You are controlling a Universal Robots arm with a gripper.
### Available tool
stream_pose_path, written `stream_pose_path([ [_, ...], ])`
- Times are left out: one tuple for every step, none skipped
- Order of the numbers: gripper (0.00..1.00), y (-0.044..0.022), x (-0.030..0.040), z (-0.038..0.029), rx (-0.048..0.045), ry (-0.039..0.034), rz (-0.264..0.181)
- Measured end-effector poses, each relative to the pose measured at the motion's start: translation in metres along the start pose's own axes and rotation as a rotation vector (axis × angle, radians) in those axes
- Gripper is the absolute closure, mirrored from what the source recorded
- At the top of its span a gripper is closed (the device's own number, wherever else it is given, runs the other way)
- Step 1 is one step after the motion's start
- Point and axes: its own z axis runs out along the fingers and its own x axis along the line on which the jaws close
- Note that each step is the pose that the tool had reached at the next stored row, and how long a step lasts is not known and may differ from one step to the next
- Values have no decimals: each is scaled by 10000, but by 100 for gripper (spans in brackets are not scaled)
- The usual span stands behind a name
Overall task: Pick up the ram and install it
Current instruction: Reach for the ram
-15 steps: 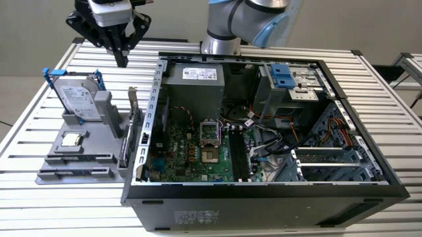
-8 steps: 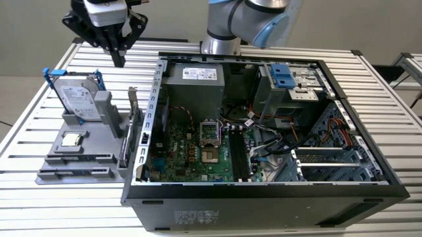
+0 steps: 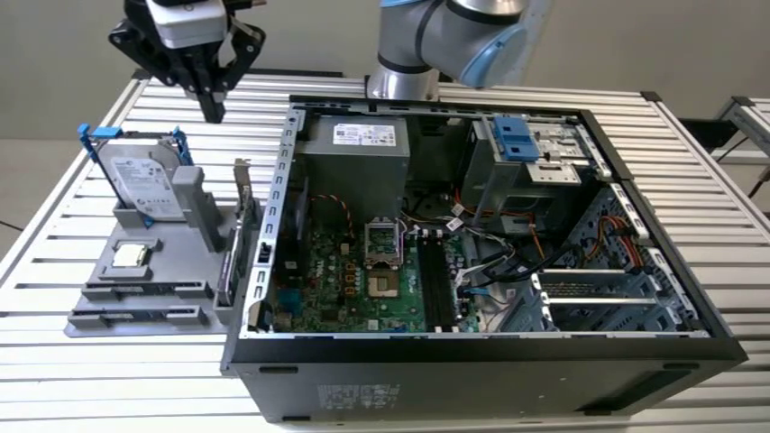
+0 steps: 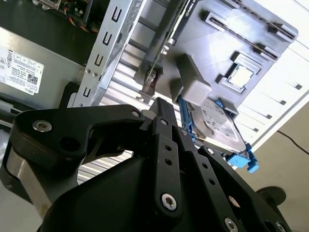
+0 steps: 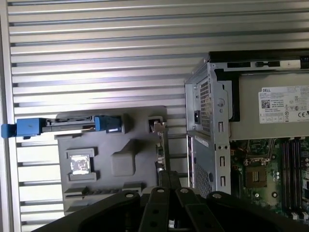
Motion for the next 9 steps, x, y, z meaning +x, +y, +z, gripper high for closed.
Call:
stream_pose_path([
  [100, 0, 5, 0, -1, 0, 0],
  [100, -1, 10, 0, 0, 0, 0],
  [100, -1, 18, 0, -1, -1, 0],
  [100, -2, 26, -1, 0, 0, 0],
  [100, -2, 32, -1, 0, 0, 0],
  [100, -2, 36, -1, -1, 0, 0],
  [100, -3, 39, -1, 0, 0, 0],
  [100, -3, 45, -1, -1, -1, 0],
  [100, -4, 50, -1, 0, 0, 0],
])
